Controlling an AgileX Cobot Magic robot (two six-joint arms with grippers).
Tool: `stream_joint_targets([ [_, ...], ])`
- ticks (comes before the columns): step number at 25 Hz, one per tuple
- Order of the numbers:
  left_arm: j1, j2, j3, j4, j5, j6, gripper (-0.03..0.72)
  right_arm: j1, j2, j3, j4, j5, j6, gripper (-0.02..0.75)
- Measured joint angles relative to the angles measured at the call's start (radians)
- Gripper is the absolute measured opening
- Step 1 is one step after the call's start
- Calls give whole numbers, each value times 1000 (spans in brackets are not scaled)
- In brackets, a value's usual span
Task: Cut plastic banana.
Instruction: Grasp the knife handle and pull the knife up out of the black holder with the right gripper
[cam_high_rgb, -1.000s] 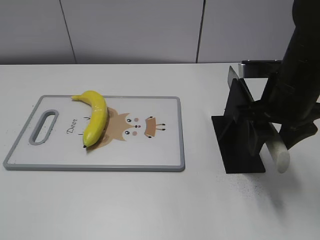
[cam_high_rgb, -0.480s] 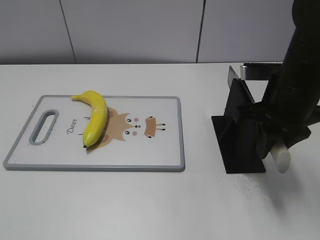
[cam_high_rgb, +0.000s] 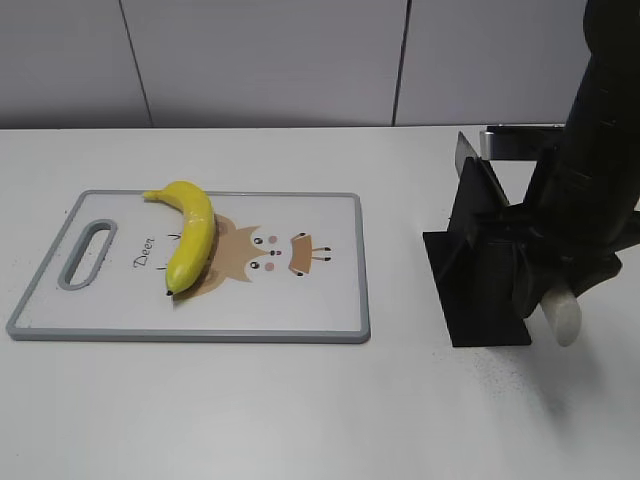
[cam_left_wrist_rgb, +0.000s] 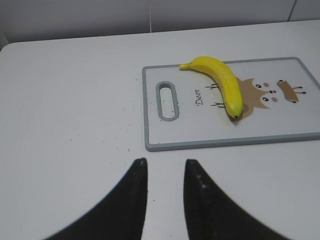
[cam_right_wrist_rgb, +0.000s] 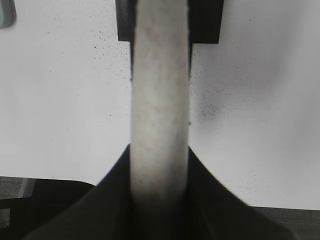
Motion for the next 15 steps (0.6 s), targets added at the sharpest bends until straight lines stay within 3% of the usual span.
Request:
stream_joint_targets([
  [15,0,0,0,0,0,0,240,1,-32,-1,-6,33,0,181],
])
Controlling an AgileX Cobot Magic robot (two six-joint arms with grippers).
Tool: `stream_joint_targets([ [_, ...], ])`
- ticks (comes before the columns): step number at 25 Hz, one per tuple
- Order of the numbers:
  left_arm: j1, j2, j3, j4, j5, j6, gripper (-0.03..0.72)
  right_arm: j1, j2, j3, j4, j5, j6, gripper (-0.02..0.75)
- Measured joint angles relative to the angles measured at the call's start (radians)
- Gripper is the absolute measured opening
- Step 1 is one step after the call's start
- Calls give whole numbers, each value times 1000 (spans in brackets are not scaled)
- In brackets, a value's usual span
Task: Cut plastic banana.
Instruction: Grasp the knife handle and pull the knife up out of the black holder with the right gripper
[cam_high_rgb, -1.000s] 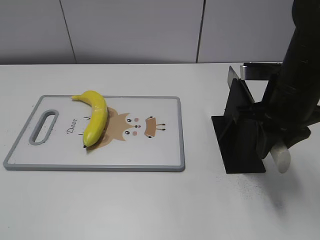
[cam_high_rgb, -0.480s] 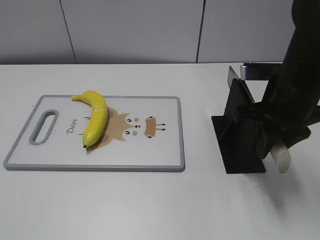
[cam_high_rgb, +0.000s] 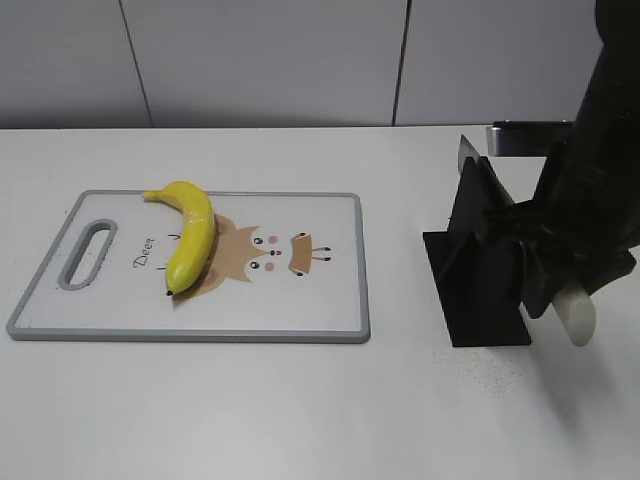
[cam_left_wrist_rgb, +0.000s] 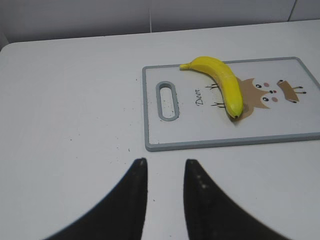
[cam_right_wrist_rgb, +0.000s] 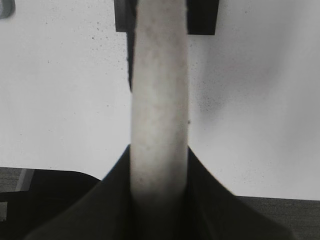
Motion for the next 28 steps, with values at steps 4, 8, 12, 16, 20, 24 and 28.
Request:
stream_joint_targets([
  [4,0,0,0,0,0,0,240,0,-24,-22,-3,29,0,181],
  [8,0,0,0,0,0,0,240,0,-45,-48,-3,31,0,180],
  [12,0,0,0,0,0,0,240,0,-67,-68,-3,35,1,180],
  [16,0,0,0,0,0,0,240,0,-82,-99,-3,37,1,180],
  [20,0,0,0,0,0,0,240,0,-90,-143,-3,38,-1,180],
  [24,0,0,0,0,0,0,240,0,-91,-194,20,38,-117,180],
  [28,0,0,0,0,0,0,240,0,-91,-233,31,40,-278,180],
])
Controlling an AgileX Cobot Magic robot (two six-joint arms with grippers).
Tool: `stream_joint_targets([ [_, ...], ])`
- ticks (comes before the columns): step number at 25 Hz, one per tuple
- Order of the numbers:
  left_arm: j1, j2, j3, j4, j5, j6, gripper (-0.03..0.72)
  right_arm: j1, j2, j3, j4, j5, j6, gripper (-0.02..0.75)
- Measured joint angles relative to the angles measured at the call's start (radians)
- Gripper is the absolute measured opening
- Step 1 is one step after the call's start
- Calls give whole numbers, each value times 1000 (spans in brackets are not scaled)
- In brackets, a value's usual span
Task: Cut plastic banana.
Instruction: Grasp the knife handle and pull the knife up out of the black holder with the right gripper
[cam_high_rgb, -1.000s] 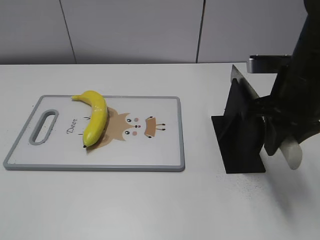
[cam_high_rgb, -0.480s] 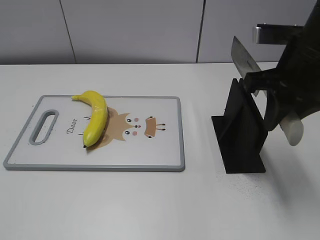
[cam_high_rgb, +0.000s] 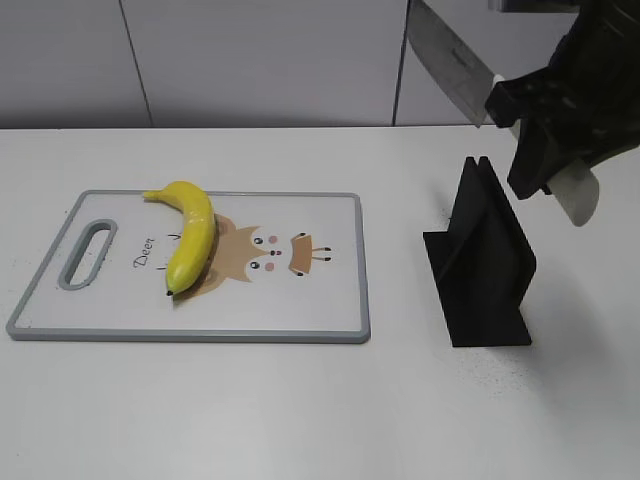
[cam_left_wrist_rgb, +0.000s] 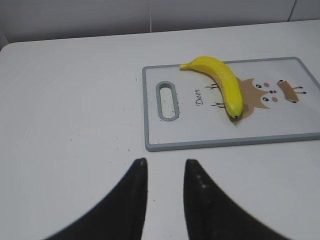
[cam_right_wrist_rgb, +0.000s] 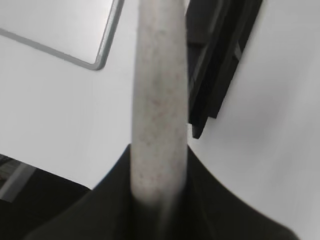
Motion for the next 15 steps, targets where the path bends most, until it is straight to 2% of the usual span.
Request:
stream_joint_targets([
  [9,0,0,0,0,0,0,240,0,43,-94,-7,2,-366,180],
  [15,0,0,0,0,0,0,240,0,107,-187,-54,3,-549,180],
])
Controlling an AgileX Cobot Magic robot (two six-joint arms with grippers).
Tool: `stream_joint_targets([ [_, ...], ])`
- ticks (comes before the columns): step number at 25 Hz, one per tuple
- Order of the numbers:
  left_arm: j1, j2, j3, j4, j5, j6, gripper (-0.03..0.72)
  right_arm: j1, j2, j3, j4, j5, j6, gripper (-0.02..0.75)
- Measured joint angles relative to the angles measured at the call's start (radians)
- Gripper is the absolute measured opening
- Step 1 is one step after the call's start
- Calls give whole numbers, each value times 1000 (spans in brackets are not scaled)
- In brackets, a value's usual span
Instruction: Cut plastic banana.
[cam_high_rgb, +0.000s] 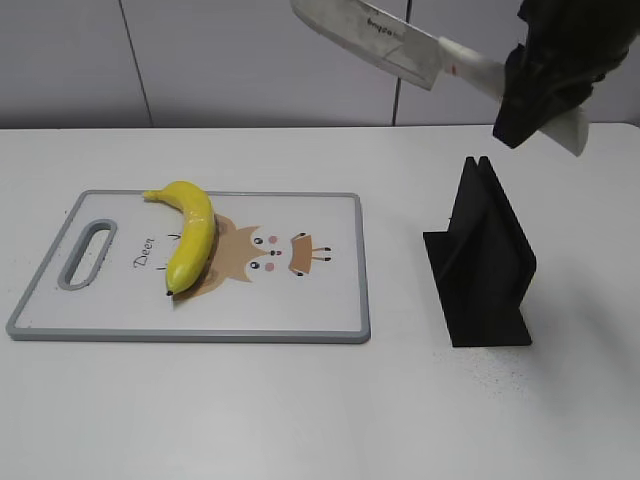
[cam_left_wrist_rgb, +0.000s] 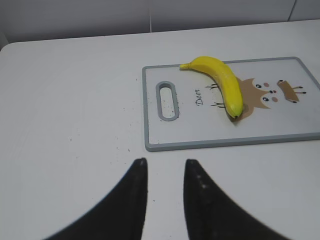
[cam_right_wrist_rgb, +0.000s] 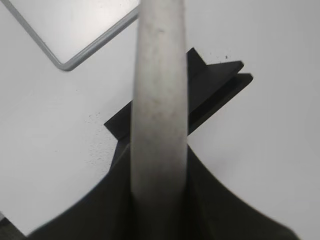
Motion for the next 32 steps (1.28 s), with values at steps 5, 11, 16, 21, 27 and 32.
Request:
stream_joint_targets([
  [5,0,0,0,0,-2,0,240,0,67,-89,15,0,-306,180],
  [11,0,0,0,0,-4,0,240,1,152,-199,40,1,-499,180],
  [16,0,0,0,0,-5,0,240,30,230,-254,62,-1,-576,180],
  [21,0,0,0,-1,-6,0,240,73,312,-300,92,-4,-587,180],
  [27,0,0,0,-3,-6,0,251,116,390,-319,120,-13,-597,180],
  [32,0,0,0,-5,-6,0,511,147,432,-320,120,-29,-598,180],
])
